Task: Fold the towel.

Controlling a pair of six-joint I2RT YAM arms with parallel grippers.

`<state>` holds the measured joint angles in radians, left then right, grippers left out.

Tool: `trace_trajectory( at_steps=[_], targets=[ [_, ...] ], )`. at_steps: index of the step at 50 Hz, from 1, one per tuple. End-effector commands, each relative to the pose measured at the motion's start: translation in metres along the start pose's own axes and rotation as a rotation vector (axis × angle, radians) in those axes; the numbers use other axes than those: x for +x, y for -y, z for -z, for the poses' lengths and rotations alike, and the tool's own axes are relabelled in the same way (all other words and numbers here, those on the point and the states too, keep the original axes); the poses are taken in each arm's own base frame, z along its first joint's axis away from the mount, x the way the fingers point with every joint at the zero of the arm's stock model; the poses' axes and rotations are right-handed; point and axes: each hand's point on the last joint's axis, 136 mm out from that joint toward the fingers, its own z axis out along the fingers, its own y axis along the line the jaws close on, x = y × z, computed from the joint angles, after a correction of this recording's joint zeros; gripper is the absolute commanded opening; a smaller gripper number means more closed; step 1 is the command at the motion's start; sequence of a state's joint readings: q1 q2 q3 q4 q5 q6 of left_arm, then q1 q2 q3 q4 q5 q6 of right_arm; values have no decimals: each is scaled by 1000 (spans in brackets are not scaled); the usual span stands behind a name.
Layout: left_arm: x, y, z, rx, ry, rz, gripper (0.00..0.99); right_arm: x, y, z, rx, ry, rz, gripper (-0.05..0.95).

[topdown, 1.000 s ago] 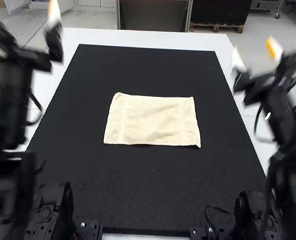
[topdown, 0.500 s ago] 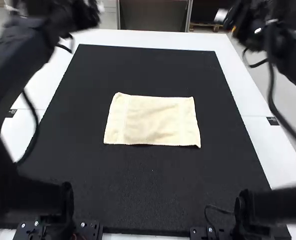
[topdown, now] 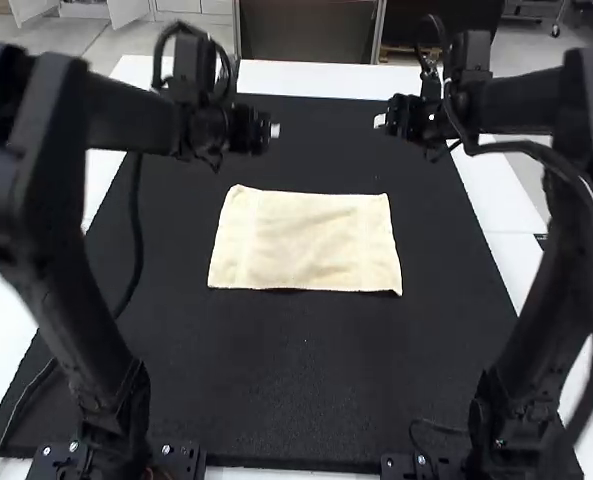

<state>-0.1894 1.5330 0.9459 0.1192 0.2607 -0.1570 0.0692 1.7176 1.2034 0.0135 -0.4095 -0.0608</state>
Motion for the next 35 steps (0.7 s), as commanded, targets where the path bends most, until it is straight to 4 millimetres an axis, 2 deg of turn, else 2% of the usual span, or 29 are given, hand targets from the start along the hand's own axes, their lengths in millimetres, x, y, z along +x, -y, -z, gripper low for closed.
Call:
trace_trajectory(
  at_steps=[1,4,6,9,13,16,21,25,28,32,35],
  targets=[
    [7,-33,-16,-135,-16,-95,956,-6,27,-17,73,3,124,910],
    [5,-49,-23,-196,0,-136,966,3,38,-28,98,-25,150,910],
    [-5,-60,-23,-249,36,-166,967,6,45,-35,112,-36,167,911],
    [-12,-67,-28,-266,68,-172,966,14,50,-46,105,-59,158,910],
    [-7,-78,-39,-276,43,-162,964,35,52,-60,73,-123,106,910],
    [0,-93,-46,-294,10,-139,954,51,54,-70,59,-165,88,910],
    [3,-115,-55,-323,-3,-116,952,62,53,-80,48,-180,82,910],
    [13,-121,-65,-323,-28,-112,952,65,53,-87,43,-182,79,903],
    [25,-123,-72,-316,-57,-109,954,75,57,-95,44,-198,73,857],
    [26,-127,-76,-320,-55,-105,954,82,59,-99,42,-210,72,805],
    [29,-127,-80,-317,-57,-105,956,87,59,-103,40,-218,76,803]
  ],
)
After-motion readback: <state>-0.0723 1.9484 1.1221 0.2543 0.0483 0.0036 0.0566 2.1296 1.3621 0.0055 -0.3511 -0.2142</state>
